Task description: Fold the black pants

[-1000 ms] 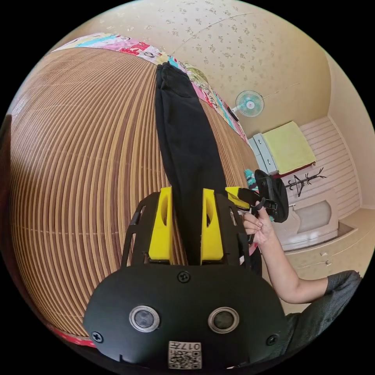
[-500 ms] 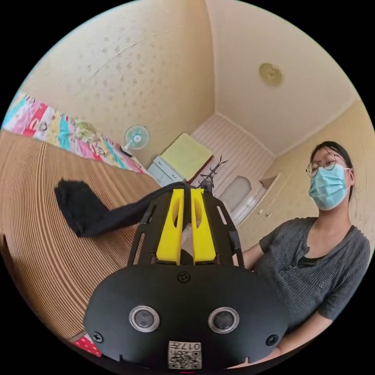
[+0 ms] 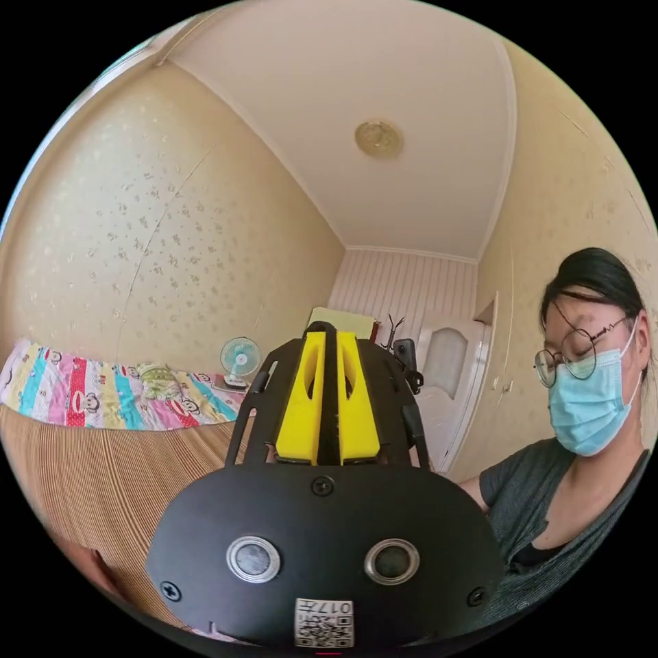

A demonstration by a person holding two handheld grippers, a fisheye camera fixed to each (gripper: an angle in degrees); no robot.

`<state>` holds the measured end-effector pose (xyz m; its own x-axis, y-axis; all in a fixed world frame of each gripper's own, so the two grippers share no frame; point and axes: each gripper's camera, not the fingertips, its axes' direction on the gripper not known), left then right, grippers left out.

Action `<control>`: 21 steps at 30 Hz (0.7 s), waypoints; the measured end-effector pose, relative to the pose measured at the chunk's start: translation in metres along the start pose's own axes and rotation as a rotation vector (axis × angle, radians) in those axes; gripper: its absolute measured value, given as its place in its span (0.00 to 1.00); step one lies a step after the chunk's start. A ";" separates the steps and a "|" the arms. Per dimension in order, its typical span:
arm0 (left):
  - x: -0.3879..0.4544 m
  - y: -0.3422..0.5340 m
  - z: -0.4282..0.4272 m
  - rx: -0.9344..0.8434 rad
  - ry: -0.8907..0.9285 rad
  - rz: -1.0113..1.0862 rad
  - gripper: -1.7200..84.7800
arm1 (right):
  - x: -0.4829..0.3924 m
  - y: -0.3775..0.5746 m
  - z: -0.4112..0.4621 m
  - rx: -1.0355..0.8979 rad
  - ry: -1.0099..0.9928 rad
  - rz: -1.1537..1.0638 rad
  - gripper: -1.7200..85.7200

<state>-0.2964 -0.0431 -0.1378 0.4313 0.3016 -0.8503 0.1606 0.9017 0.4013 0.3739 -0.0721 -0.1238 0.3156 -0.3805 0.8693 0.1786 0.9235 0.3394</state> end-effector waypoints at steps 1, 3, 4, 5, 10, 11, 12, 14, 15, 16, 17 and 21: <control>-0.011 0.002 0.006 -0.011 -0.020 -0.019 0.04 | 0.025 0.000 0.014 -0.024 0.018 0.049 0.04; -0.061 0.007 0.037 -0.087 -0.122 -0.083 0.04 | 0.068 -0.002 0.041 -0.087 0.084 0.111 0.04; -0.075 0.008 0.046 -0.112 -0.148 -0.095 0.04 | 0.099 -0.003 0.062 -0.139 0.149 0.145 0.04; -0.104 0.013 0.065 -0.166 -0.188 -0.131 0.05 | 0.115 -0.002 0.073 -0.162 0.179 0.163 0.04; -0.200 0.080 0.094 -0.313 -0.201 -0.286 0.05 | 0.197 0.054 0.138 -0.253 0.272 0.280 0.04; -0.212 0.111 0.091 -0.377 -0.170 -0.329 0.05 | 0.197 0.067 0.143 -0.279 0.276 0.286 0.04; -0.216 0.148 0.081 -0.411 -0.118 -0.351 0.05 | 0.191 0.101 0.147 -0.298 0.278 0.276 0.04; -0.213 0.209 0.061 -0.453 -0.052 -0.366 0.06 | 0.174 0.163 0.145 -0.308 0.225 0.246 0.04; -0.212 0.255 0.050 -0.499 -0.009 -0.425 0.06 | 0.168 0.210 0.141 -0.331 0.172 0.291 0.04; -0.211 0.277 0.045 -0.522 0.009 -0.464 0.06 | 0.165 0.260 0.138 -0.353 0.123 0.386 0.04; -0.206 0.321 0.035 -0.569 0.031 -0.543 0.06 | 0.164 0.284 0.136 -0.363 0.097 0.432 0.04; -0.190 0.415 0.004 -0.720 -0.097 -0.712 0.06 | 0.151 0.407 0.128 -0.552 0.124 0.656 0.05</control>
<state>-0.3077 0.2727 0.1920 0.5194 -0.3761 -0.7673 -0.1502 0.8438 -0.5153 0.3753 0.2526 0.1920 0.6066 0.1891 0.7722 0.3416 0.8151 -0.4679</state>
